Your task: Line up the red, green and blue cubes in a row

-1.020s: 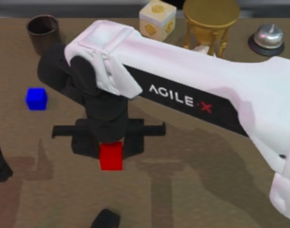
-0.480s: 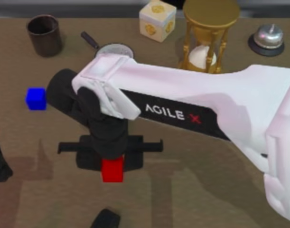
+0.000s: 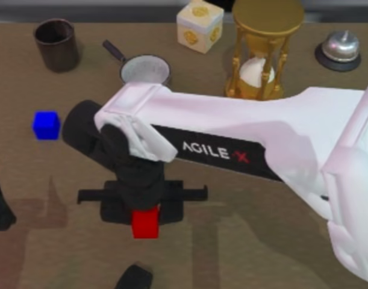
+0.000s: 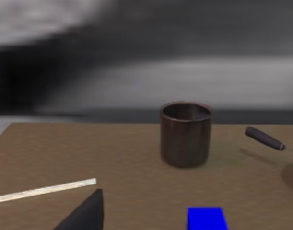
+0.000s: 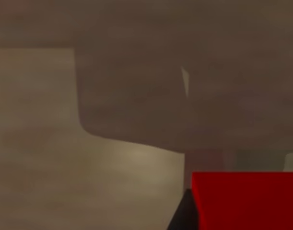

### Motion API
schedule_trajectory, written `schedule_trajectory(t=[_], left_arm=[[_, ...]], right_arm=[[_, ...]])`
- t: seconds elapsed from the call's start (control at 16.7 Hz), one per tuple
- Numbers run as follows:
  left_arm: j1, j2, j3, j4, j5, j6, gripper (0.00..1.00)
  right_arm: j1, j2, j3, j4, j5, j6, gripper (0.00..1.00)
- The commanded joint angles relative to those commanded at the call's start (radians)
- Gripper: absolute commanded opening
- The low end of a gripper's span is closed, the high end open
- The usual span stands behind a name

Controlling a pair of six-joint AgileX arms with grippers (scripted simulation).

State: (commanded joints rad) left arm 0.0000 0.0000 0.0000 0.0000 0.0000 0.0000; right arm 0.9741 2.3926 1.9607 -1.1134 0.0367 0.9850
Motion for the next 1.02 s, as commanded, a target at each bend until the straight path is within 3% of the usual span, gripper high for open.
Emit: schedule_trajectory(t=[0.66, 1.02], left_arm=[[0.0, 0.0, 0.0, 0.0, 0.0, 0.0, 1.0], [0.0, 0.0, 0.0, 0.0, 0.0, 0.0, 1.0]], right_arm=[[0.0, 0.0, 0.0, 0.0, 0.0, 0.0, 0.98], [0.0, 0.0, 0.0, 0.0, 0.0, 0.0, 1.0]])
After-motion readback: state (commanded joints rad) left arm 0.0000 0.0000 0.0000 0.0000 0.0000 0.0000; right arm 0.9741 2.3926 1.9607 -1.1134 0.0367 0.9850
